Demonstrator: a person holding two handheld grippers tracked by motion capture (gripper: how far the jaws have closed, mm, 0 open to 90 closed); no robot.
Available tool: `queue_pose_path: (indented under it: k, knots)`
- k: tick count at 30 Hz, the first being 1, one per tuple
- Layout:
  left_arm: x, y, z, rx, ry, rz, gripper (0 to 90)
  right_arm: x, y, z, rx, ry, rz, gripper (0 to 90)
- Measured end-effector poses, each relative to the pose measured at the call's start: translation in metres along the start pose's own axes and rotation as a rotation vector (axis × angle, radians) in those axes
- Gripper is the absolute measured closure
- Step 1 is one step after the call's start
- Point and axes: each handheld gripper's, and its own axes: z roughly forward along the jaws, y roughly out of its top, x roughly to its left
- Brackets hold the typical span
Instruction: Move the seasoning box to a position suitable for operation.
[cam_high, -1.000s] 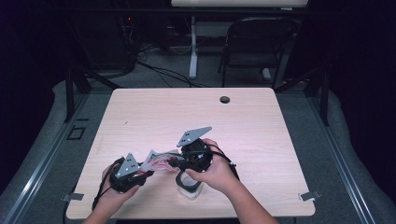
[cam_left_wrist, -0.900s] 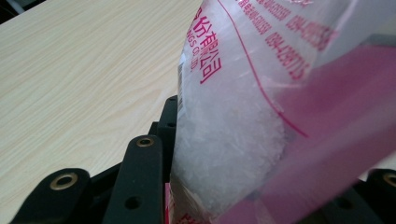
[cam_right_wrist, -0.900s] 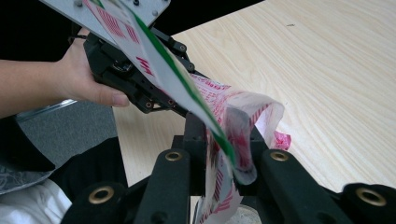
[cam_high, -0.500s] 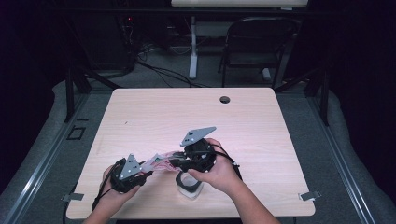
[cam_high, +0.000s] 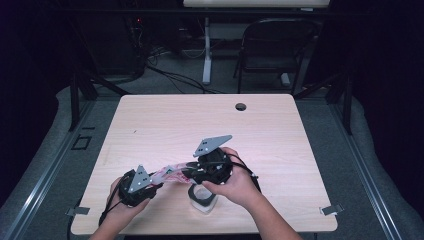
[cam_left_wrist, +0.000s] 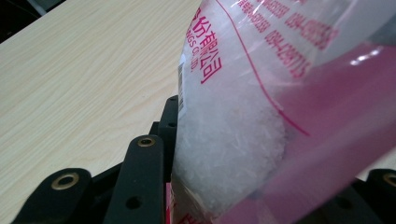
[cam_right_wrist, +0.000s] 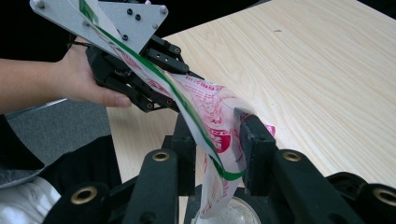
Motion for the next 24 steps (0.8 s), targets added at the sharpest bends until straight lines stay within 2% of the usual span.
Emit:
queue_pose_path:
  k: [5, 13, 16, 20, 24]
  knots:
    - [0.0009, -0.0005, -0.0007, -0.004, 0.000, -0.008, 65.4, 0.0025, 0.0051, -0.0015, 0.010, 0.001, -0.016, 69.2]
    - [0.0006, -0.0004, -0.0016, 0.005, 0.012, 0.009, 65.6, 0.0035, 0.0091, -0.0039, 0.054, -0.001, -0.033, 68.1]
    - [0.0004, -0.0007, -0.0009, 0.005, 0.016, 0.009, 65.6, 0.0048, 0.0093, -0.0034, 0.044, -0.004, -0.030, 64.5]
    - [0.0000, -0.0009, -0.0013, 0.012, 0.027, 0.024, 65.7, 0.0068, 0.0093, -0.0033, 0.053, -0.012, -0.044, 61.8]
    - [-0.0003, -0.0006, -0.0028, 0.016, 0.046, 0.041, 65.7, 0.0091, 0.0085, -0.0042, 0.060, -0.013, -0.065, 64.6]
